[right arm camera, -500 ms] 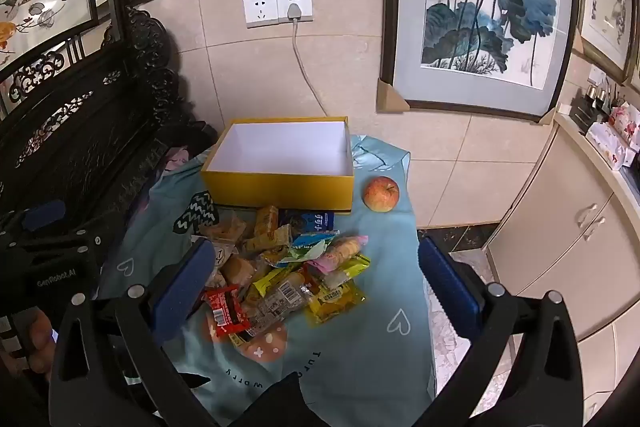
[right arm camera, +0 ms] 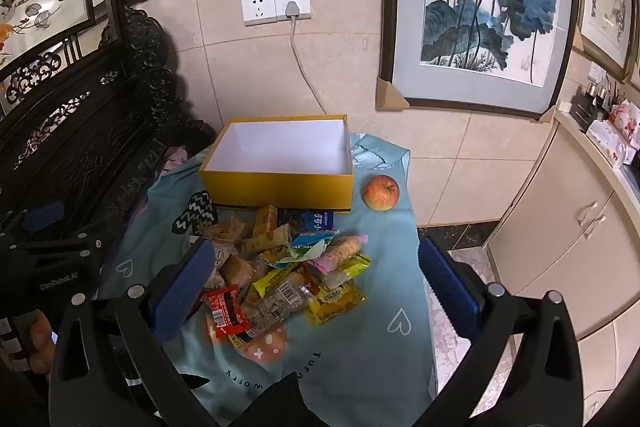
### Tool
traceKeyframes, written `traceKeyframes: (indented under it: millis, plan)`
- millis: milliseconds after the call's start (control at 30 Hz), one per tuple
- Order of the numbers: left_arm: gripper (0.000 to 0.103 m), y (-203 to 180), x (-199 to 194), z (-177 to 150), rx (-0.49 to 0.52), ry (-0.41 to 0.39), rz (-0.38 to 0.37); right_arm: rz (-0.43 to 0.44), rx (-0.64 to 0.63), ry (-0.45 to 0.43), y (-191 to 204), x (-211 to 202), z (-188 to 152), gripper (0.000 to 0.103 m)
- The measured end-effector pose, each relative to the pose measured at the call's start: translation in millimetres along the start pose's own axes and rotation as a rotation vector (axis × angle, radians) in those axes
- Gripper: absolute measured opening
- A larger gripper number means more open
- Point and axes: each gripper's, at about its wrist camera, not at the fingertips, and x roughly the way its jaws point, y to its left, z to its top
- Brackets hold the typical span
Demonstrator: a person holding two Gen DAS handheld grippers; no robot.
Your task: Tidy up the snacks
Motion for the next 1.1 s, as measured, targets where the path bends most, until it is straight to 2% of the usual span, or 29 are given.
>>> traceKeyframes:
  millis: [467, 633, 733, 867, 1100]
  plan:
    - [0.101, 6.8, -2.5, -2.7, -0.021, -0.003, -0.018, 0.01, -0.012, 0.004, 6.3, 4.9, -3.0, 0.102]
    - [0.101, -2.0, -9.2, -9.2, 0.04, -0.032, 0.029, 0.01, -0.009, 0.002, 6.0, 4.2, -3.1, 0.102]
    - [0.101, 3.5, -4.8, -9.9, 0.019, -0.007, 0.031, 0.01, -0.008, 0.001, 7.9, 3.9, -4.6, 0.102]
    - [0.101, 16.0, 3.6, -10.1, -0.037, 0.05, -0.004, 0.009, -0.008, -0.002, 7.2, 3.0, -5.1, 0.102]
    - [0.101, 16.5, 5.4, -11.4, -0.039, 0.052, -0.002, 0.008, -0.007, -0.001, 8.3, 3.0, -5.7, 0.102]
